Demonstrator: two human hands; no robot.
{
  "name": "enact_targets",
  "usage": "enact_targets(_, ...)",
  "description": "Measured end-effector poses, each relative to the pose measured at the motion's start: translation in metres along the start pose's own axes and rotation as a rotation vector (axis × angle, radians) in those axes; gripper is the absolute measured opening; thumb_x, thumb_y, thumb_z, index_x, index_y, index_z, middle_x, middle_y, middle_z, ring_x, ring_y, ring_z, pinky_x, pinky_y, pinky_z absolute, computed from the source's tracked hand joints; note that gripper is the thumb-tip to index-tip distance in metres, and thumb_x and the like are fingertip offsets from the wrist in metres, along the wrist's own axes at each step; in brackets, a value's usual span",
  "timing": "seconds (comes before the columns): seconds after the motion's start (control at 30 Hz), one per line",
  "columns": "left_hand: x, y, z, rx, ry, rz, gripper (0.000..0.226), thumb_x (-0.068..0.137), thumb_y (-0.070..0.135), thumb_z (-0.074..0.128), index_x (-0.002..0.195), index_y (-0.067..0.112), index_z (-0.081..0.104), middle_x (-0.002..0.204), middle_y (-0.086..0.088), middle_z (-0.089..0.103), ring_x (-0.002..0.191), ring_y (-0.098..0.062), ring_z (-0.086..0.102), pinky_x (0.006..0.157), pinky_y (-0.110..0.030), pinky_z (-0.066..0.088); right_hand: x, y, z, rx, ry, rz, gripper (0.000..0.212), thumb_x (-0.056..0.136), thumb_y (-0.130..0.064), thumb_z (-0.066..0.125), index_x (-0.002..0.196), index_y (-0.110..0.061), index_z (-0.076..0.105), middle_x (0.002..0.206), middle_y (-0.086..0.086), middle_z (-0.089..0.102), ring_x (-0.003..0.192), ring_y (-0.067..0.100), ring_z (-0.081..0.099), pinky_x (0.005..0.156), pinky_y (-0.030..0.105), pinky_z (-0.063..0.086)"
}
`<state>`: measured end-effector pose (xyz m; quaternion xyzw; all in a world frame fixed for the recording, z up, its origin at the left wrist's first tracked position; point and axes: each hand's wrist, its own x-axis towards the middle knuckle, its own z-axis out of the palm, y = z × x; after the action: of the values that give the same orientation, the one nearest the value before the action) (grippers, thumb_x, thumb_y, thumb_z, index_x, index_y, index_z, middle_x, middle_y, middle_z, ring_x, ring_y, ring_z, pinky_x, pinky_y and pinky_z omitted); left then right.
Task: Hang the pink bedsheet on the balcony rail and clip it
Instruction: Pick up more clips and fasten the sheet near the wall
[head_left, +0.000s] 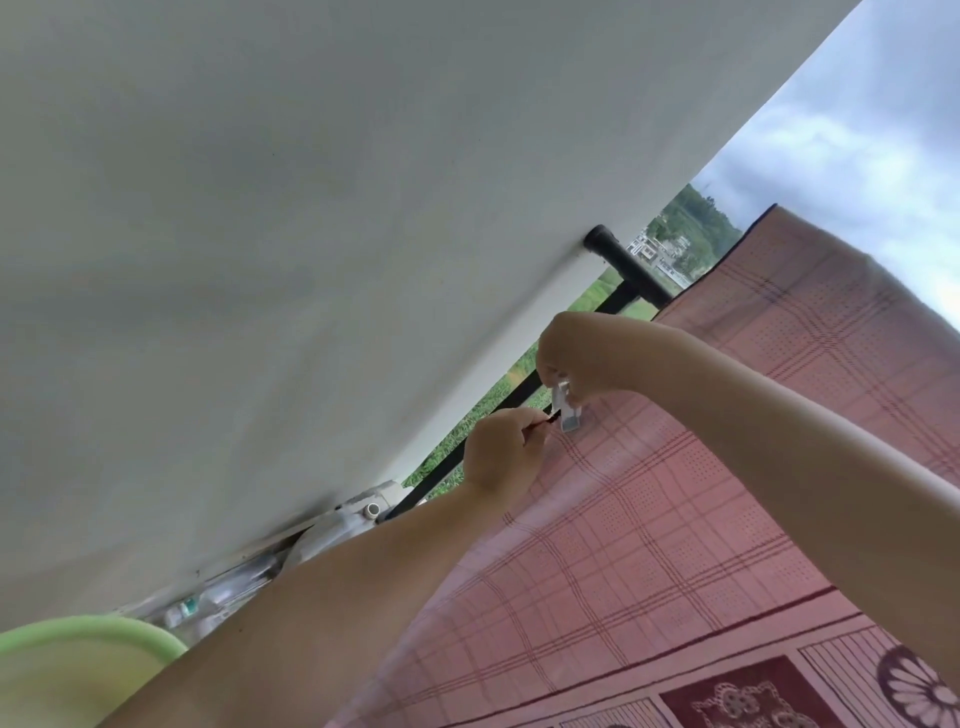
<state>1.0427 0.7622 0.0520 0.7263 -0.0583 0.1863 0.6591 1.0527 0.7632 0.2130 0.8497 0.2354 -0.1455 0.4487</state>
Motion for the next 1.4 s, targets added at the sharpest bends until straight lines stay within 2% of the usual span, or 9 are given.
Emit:
enact_targets(0.3,-0.002,-0.010,-0.012,-0.154,-0.028,-0.128,0.019,0.088,0.018,0.053,0.099,0.009,0.065,0.078,0.003,0.060,0.066,-0.009,0.052,0.057,-0.011,0.040,-0.016,0.021,0.040,0.389,0.209,0.020,0.058,0.082,-0.008,0.056,0.135,-0.019,0.036,0.128,0.005,0.052,0.118,0.020,0.047,0.099,0.030,0.040)
enact_targets(0.5,-0.014,-0.044,-0.048,-0.818,0.068,-0.789,0.026,0.083,-0.009,0.029,0.076,0.012,0.042,0.074,-0.007,0.040,0.064,-0.017,0.041,0.057,-0.029,0.039,-0.016,-0.015,0.105,0.107,0.826,0.030,0.020,0.065,-0.007,0.072,0.085,-0.007,0.070,0.094,0.009,0.070,0.105,0.030,0.060,0.098,0.051,0.039)
enact_targets(0.63,-0.019,-0.070,-0.066,-0.999,0.079,-0.835,0.024,0.086,-0.013,0.024,0.094,0.002,0.041,0.074,-0.011,0.041,0.066,-0.019,0.044,0.058,-0.029,0.043,0.013,-0.064,0.133,0.076,0.670,-0.100,0.012,0.067,-0.010,0.067,0.078,-0.013,0.069,0.077,0.001,0.070,0.089,0.020,0.064,0.107,0.043,0.025)
enact_targets(0.77,-0.026,-0.098,-0.080,-0.906,-0.034,-0.763,0.048,0.089,-0.012,0.039,0.134,-0.009,0.023,0.102,-0.016,0.050,0.089,-0.018,0.054,0.061,-0.014,0.053,0.054,-0.088,0.127,0.095,0.306,-0.096,0.024,0.085,-0.010,0.044,0.105,-0.010,0.057,0.106,0.005,0.061,0.109,0.023,0.050,0.114,0.041,0.010)
enact_targets(0.93,-0.038,-0.127,-0.093,-0.840,-0.011,-0.814,0.019,0.086,-0.014,0.044,0.102,-0.006,0.051,0.093,-0.014,0.058,0.082,-0.015,0.058,0.068,-0.015,0.052,0.099,-0.090,0.109,0.153,-0.373,0.049,0.044,0.090,-0.018,0.045,0.130,-0.003,0.038,0.134,0.011,0.044,0.113,0.026,0.051,0.100,0.039,0.040)
enact_targets(1.1,-0.050,-0.147,-0.097,-0.907,0.045,-0.880,0.015,0.085,-0.010,0.049,0.080,0.002,0.056,0.081,-0.009,0.059,0.072,-0.011,0.059,0.063,-0.011,0.053,0.113,-0.074,0.116,0.194,-0.487,0.064,0.015,0.087,-0.010,0.050,0.085,0.005,0.052,0.081,0.008,0.055,0.061,0.014,0.048,0.071,0.026,0.049)
enact_targets(1.17,-0.051,-0.151,-0.095,-0.857,0.048,-0.885,0.014,0.083,-0.008,0.053,0.086,0.005,0.057,0.077,-0.005,0.056,0.071,-0.012,0.053,0.065,-0.018,0.051,0.115,-0.074,0.121,0.235,-0.431,0.088,0.008,0.085,-0.004,0.048,0.083,0.003,0.052,0.070,0.005,0.048,0.057,0.013,0.045,0.060,0.022,0.046)
enact_targets(1.3,-0.048,-0.155,-0.091,-0.762,0.051,-0.831,0.022,0.081,-0.008,0.056,0.083,0.014,0.058,0.076,-0.001,0.060,0.076,-0.014,0.055,0.077,-0.024,0.044,0.100,-0.086,0.120,0.175,-0.162,0.065,0.016,0.085,0.000,0.045,0.095,-0.004,0.057,0.078,0.002,0.055,0.073,0.015,0.053,0.084,0.029,0.047)
enact_targets(1.4,-0.046,-0.154,-0.087,-0.853,0.011,-0.757,0.026,0.074,-0.014,0.059,0.080,0.011,0.058,0.061,0.006,0.067,0.061,-0.007,0.062,0.064,-0.017,0.051,0.077,-0.091,0.144,-0.022,0.437,-0.072,0.014,0.062,-0.001,0.058,0.055,-0.011,0.062,0.057,-0.001,0.060,0.053,0.012,0.053,0.076,0.033,0.048)
